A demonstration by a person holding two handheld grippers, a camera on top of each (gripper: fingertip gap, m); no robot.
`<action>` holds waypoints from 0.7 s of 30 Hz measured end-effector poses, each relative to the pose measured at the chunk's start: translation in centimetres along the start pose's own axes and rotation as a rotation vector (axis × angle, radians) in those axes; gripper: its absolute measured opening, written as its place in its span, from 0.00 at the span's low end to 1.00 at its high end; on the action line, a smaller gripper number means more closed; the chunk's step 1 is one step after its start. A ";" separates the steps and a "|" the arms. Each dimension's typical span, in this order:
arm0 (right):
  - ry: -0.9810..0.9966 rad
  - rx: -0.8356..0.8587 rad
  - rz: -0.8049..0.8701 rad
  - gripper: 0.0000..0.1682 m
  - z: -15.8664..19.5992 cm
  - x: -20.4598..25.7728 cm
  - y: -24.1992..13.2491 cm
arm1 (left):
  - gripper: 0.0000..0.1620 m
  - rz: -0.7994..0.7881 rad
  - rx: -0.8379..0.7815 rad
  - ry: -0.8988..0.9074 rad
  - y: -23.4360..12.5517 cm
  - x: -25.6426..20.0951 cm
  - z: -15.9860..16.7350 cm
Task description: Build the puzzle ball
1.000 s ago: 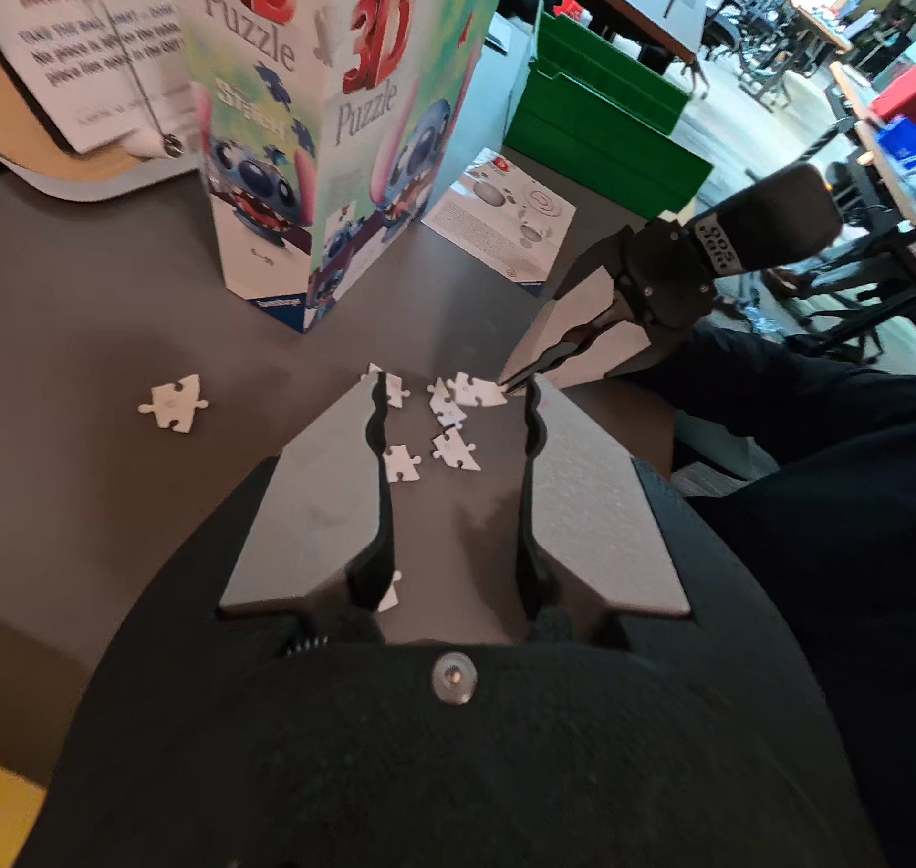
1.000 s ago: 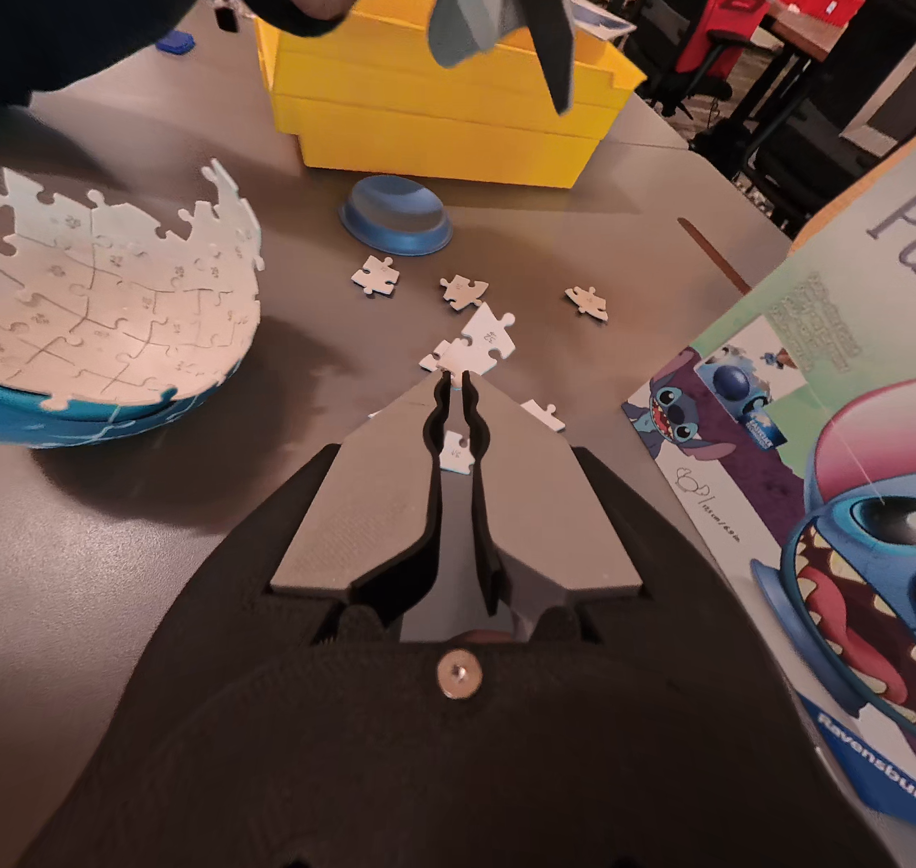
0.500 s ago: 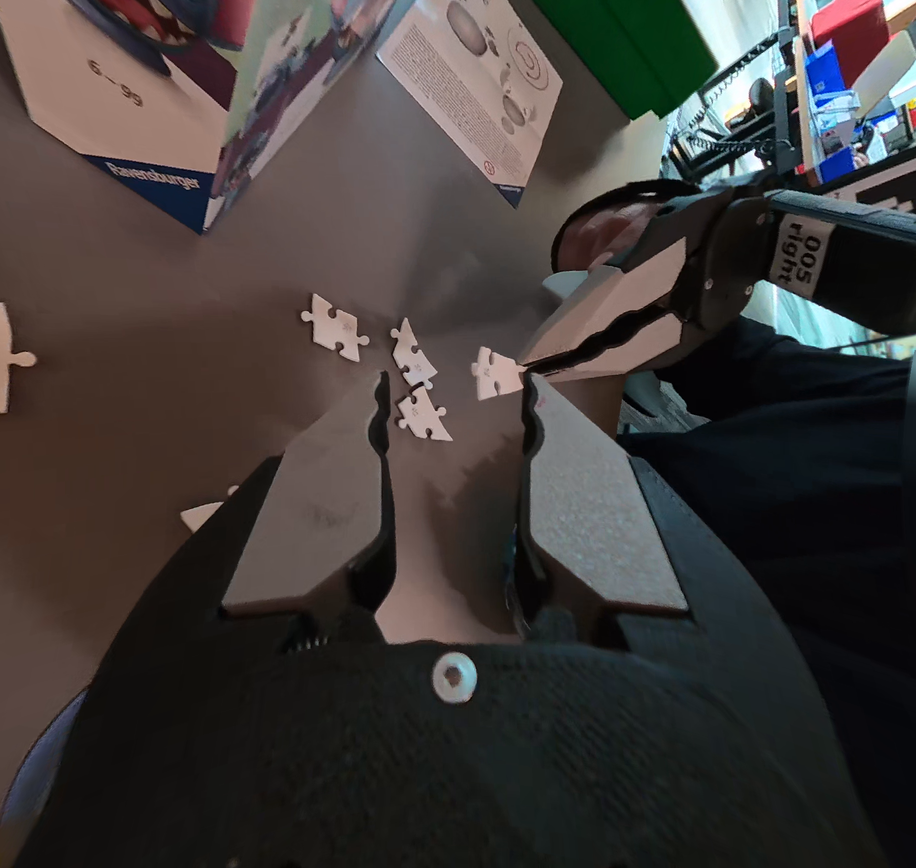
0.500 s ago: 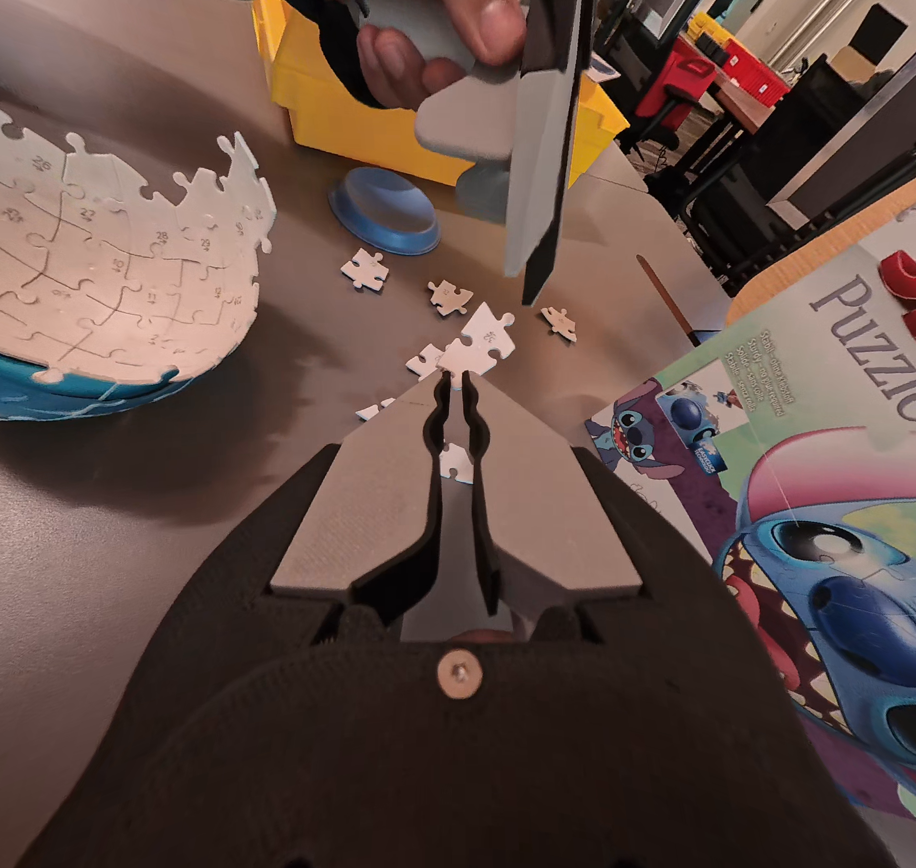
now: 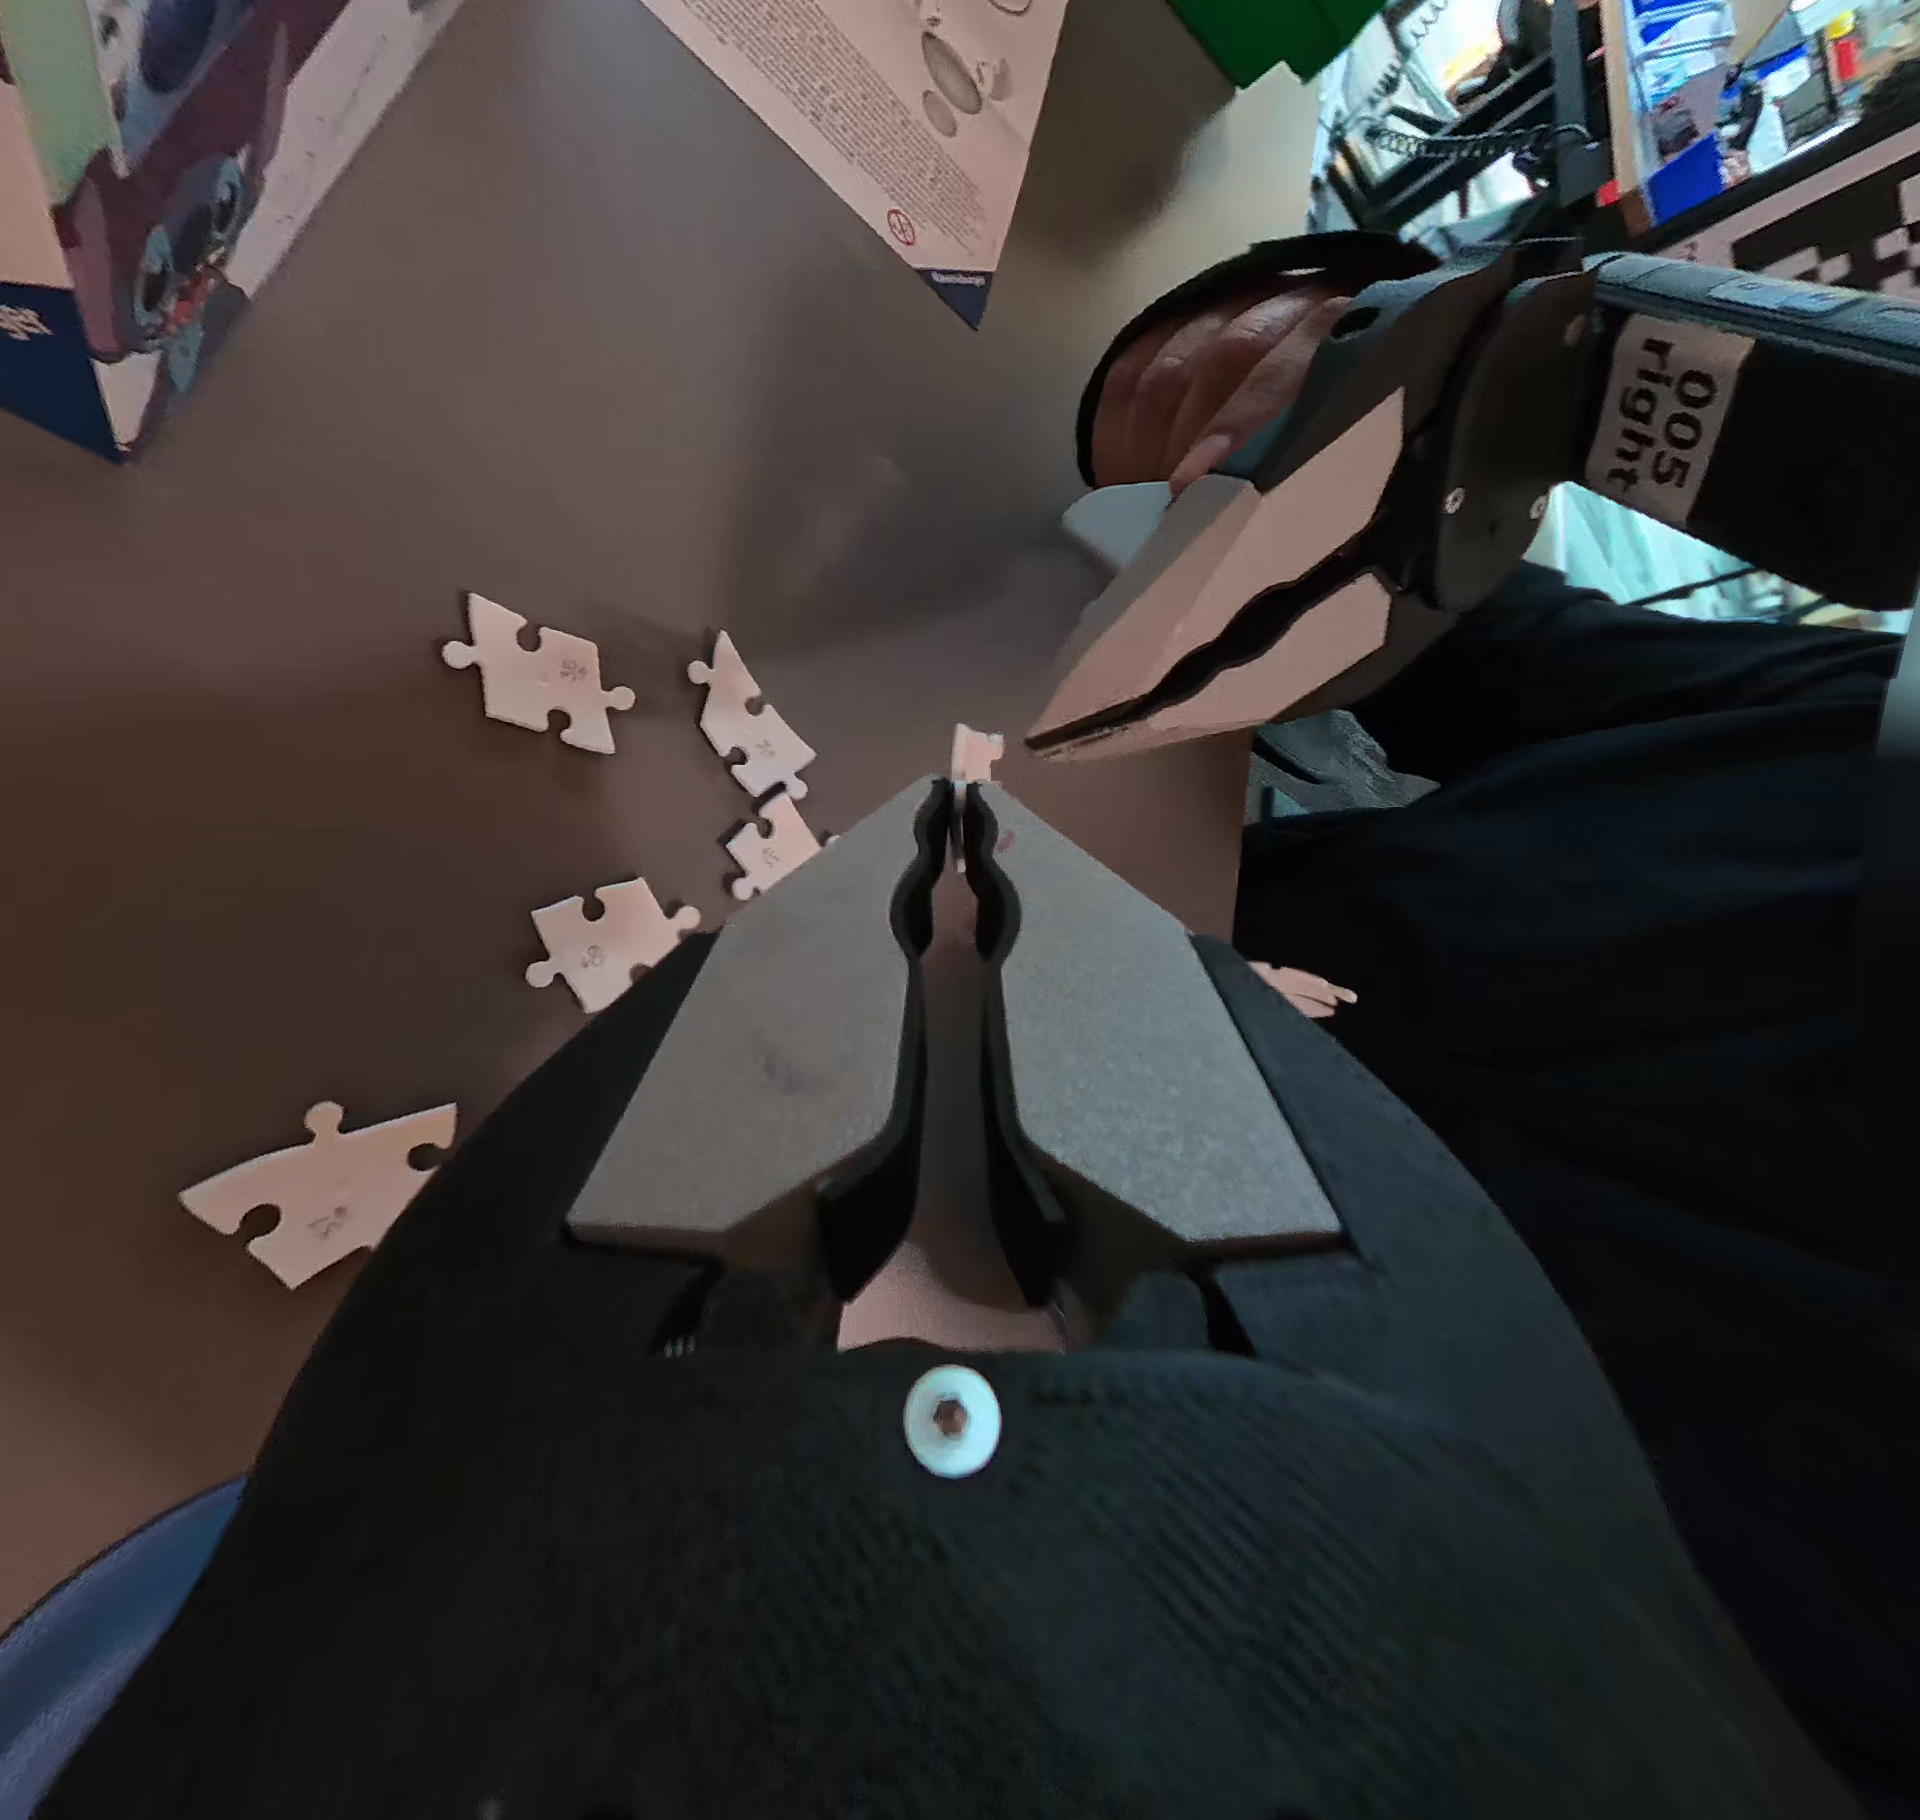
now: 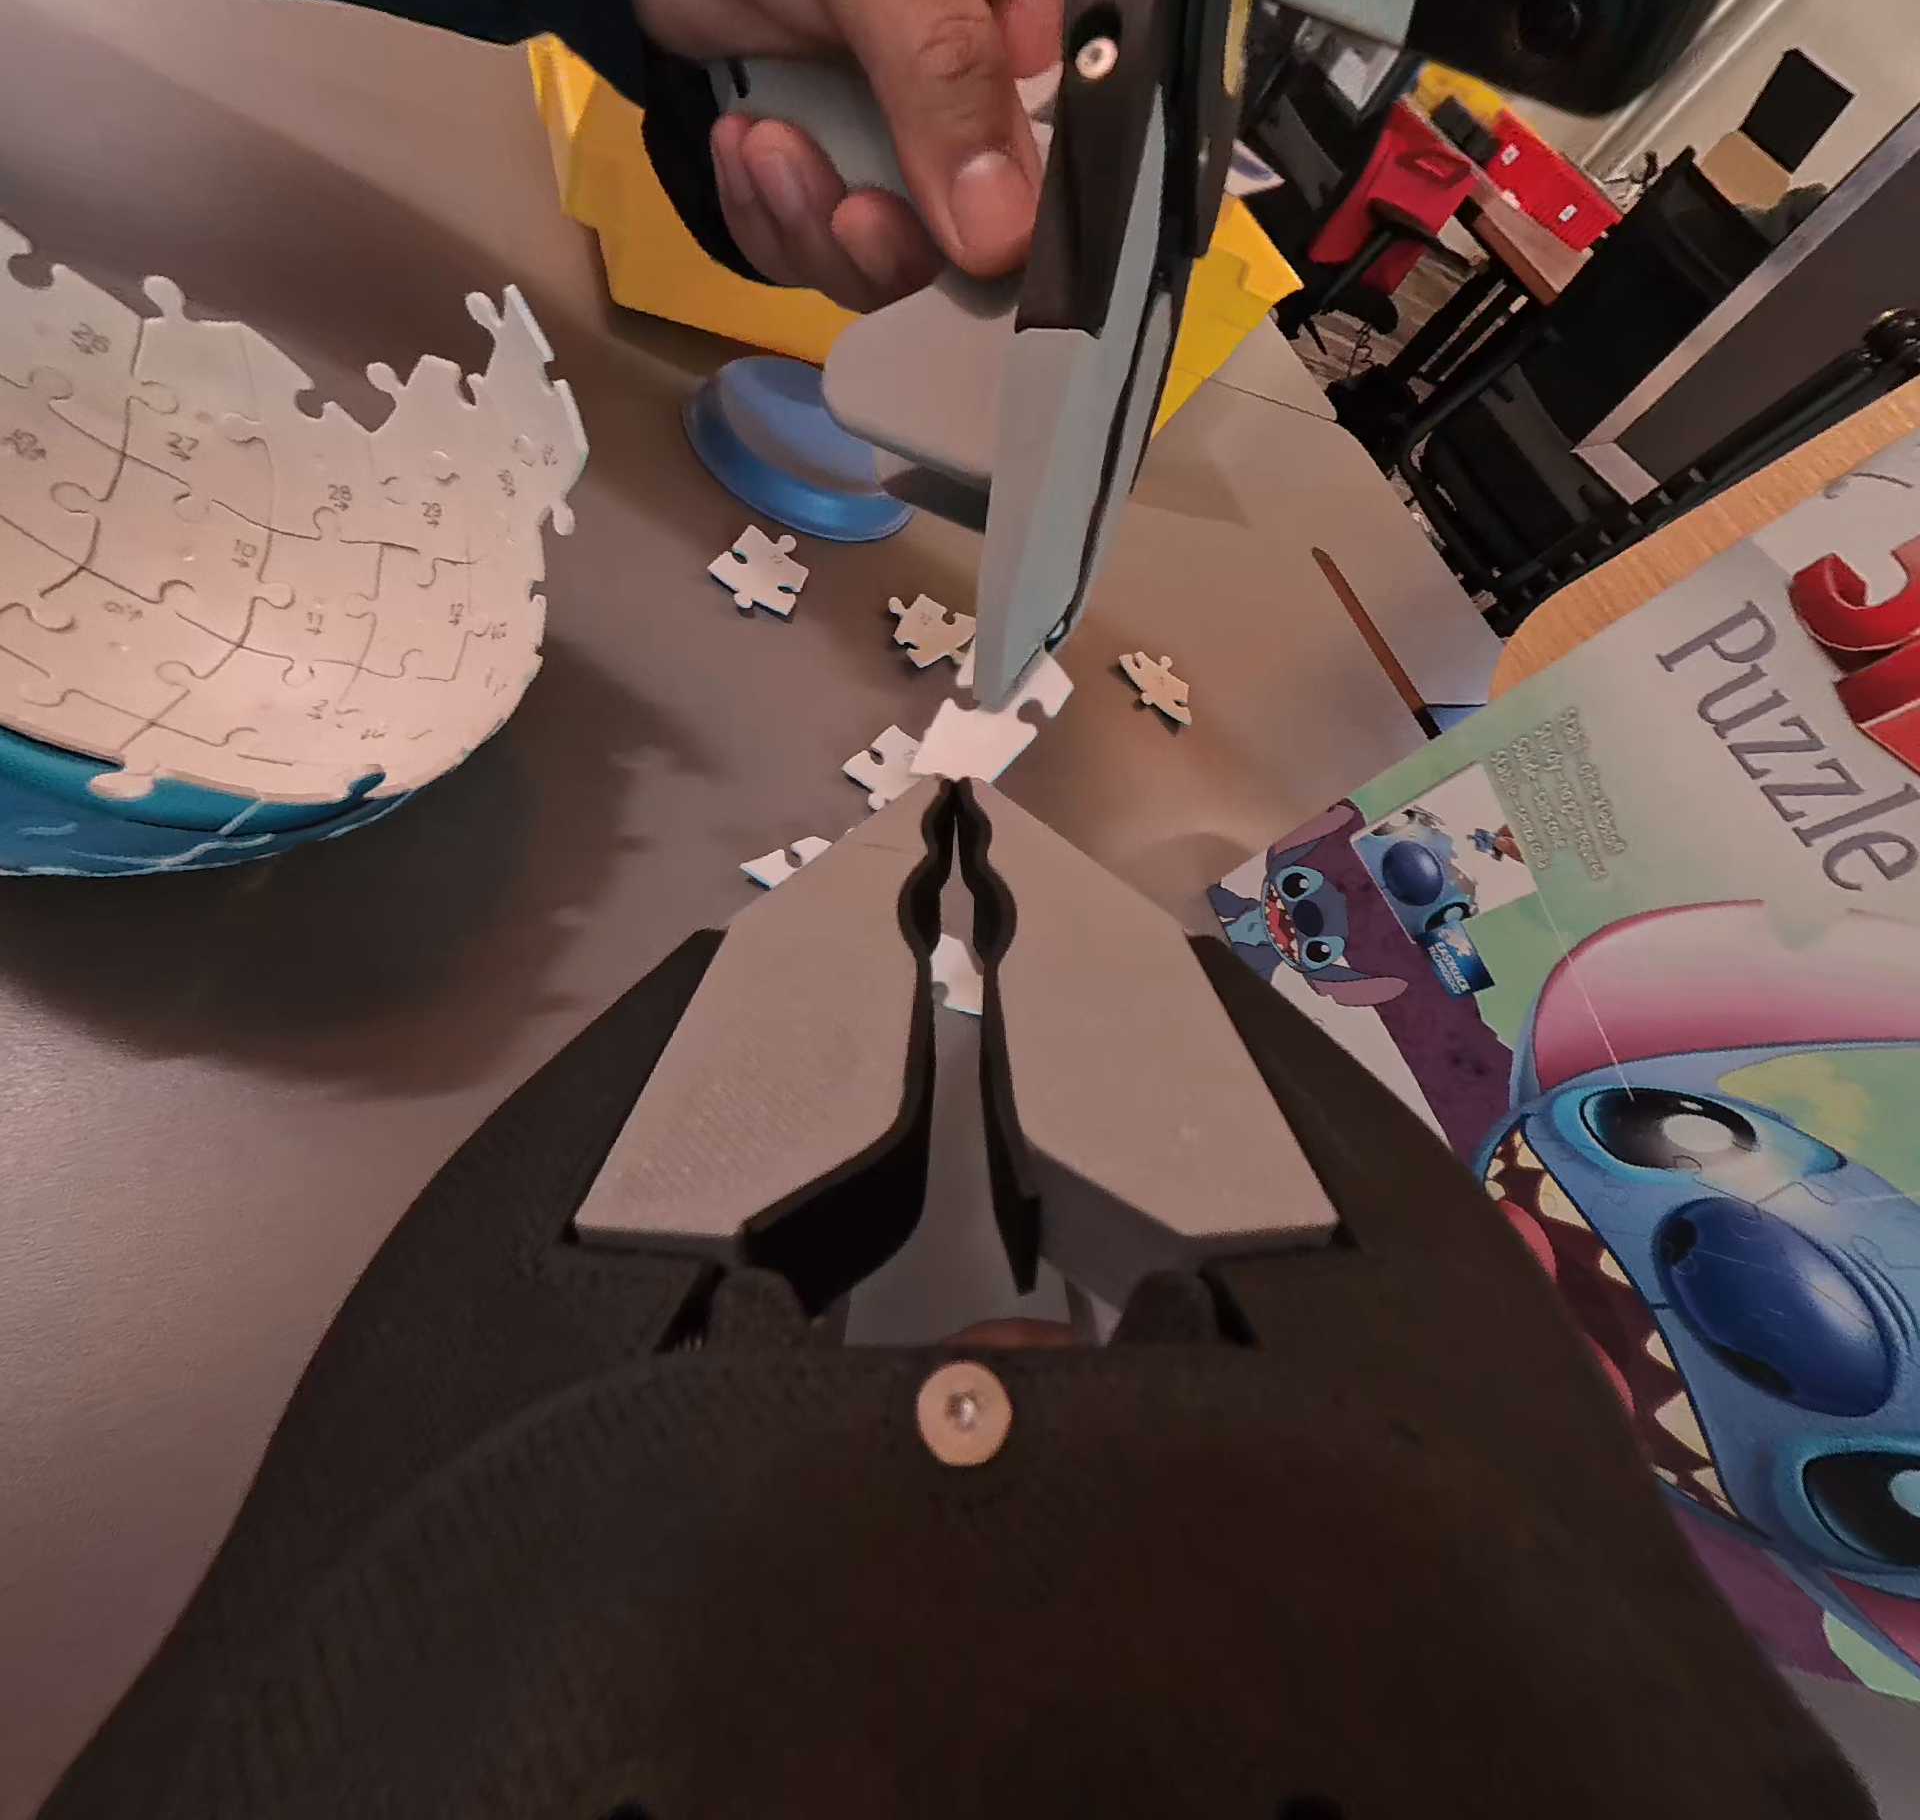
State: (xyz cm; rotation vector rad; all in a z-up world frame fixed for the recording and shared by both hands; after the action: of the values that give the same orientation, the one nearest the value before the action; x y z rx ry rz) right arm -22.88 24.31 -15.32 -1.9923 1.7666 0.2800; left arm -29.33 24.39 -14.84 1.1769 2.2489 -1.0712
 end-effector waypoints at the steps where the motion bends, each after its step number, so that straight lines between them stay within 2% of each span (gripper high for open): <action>1: 0.013 -0.003 0.008 0.00 0.0 -0.2 -0.1 | 0.00 -0.004 -0.013 0.007 -0.1 -0.2 -0.1; 7: 0.201 -0.045 0.037 0.03 -0.2 -2.1 -1.1 | 0.00 -0.042 -0.122 0.033 -1.7 -1.4 -1.6; 14: 0.566 -0.111 -0.065 0.12 -0.4 -2.7 -1.7 | 0.00 -0.042 -0.309 0.090 -3.5 -4.6 -4.3; 18: 0.677 -0.225 -0.143 0.11 -2.1 -2.5 -2.3 | 0.00 -0.048 -0.384 0.118 -3.6 -6.2 -4.7; 21: 0.753 -0.245 -0.199 0.10 -2.4 -2.2 -2.4 | 0.00 -0.056 -0.419 0.114 -3.3 -6.9 -4.4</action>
State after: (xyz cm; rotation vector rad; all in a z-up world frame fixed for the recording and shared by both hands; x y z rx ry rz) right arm -21.25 25.25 -11.75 -2.6593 1.9866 -0.3940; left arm -28.05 23.00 -6.25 1.0209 2.4459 -0.5191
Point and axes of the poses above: each gripper's, where its closed fingertips meet, y out along the fingers, z out of its underside, x = y × z across the jaws, the point moved 3 cm from there along -y, back along the fingers, and after that the axes turned 12 degrees about -x, right-handed, at the moved point
